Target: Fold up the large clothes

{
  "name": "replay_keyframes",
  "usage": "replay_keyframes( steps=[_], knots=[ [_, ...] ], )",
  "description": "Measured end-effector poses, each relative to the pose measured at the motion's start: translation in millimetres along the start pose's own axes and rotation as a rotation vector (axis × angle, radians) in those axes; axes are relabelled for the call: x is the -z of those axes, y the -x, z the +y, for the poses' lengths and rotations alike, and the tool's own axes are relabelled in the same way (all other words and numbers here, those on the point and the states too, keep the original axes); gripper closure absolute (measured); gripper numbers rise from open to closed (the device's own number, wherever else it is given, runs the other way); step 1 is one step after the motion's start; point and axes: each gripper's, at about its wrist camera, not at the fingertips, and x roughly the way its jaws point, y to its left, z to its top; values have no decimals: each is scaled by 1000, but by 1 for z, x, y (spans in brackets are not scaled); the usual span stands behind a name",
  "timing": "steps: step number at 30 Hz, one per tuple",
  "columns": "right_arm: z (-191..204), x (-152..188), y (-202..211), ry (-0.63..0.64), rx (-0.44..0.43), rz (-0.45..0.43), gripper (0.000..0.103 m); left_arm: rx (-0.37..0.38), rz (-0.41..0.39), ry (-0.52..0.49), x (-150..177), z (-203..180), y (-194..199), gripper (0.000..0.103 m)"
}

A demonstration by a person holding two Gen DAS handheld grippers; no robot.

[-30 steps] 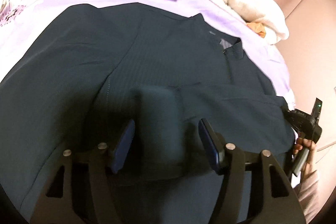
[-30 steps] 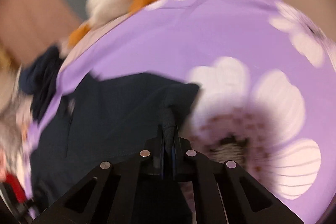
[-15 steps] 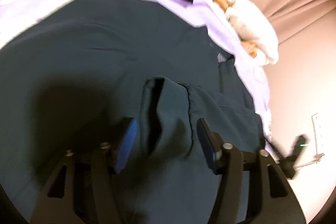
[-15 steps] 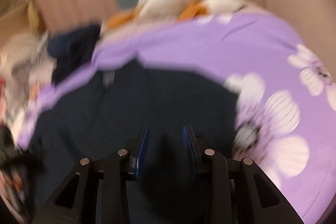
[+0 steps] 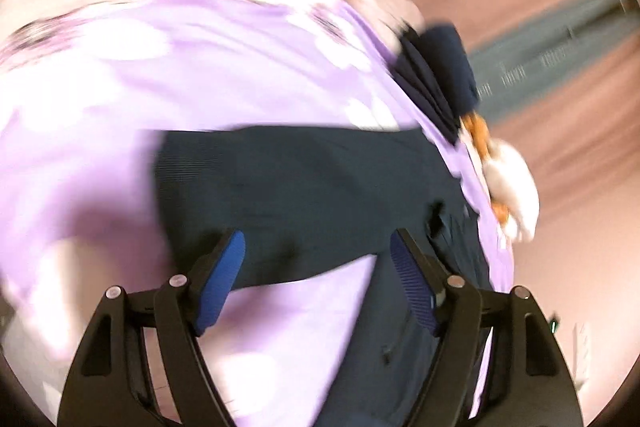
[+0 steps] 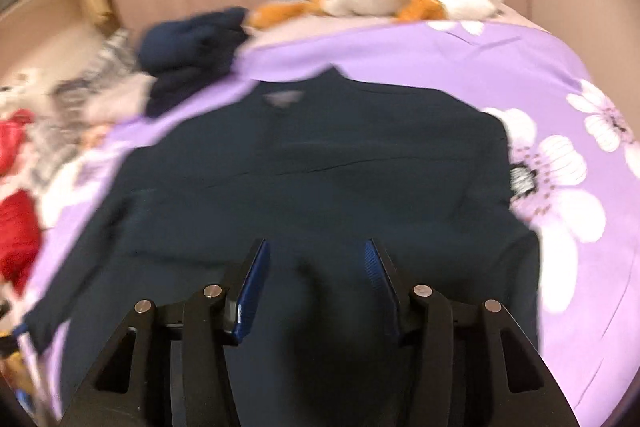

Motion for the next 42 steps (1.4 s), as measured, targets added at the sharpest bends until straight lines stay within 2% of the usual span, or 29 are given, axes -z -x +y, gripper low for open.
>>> replay_keyframes(
  steps=[5,9,11,13,18,22,23,24,26,29,32,36,42],
  knots=[
    [29,33,21,-11,-106,-7,53,45,3,122,4,40,18,28],
    [34,56,34,-83,-181,7,53,80,38,150,5,48,3,28],
    [40,59,36,-98,-200,17,53,70,52,153,2,53,-5,28],
    [51,64,45,-88,-208,25,53,48,65,163,-1,55,-17,28],
    [70,59,63,-42,-205,-5,53,75,50,186,-15,59,-26,28],
    [78,66,65,-35,-194,-11,53,96,50,162,-22,58,-34,31],
    [79,67,63,-33,-192,-5,53,89,45,151,-23,57,-36,41],
    [79,70,60,-37,-189,2,53,83,48,140,-22,55,-38,58],
    [81,74,56,-46,-190,21,53,57,62,138,-21,56,-45,79],
    [86,80,51,-45,-179,42,53,43,55,134,-19,56,-44,83],
    [86,82,46,-37,-167,64,53,37,54,121,-20,51,-39,91],
    [83,83,41,-63,-173,81,53,16,45,52,-24,29,-28,97],
    [84,84,38,-72,-194,101,53,84,17,-54,-36,-29,-4,97]
  ],
)
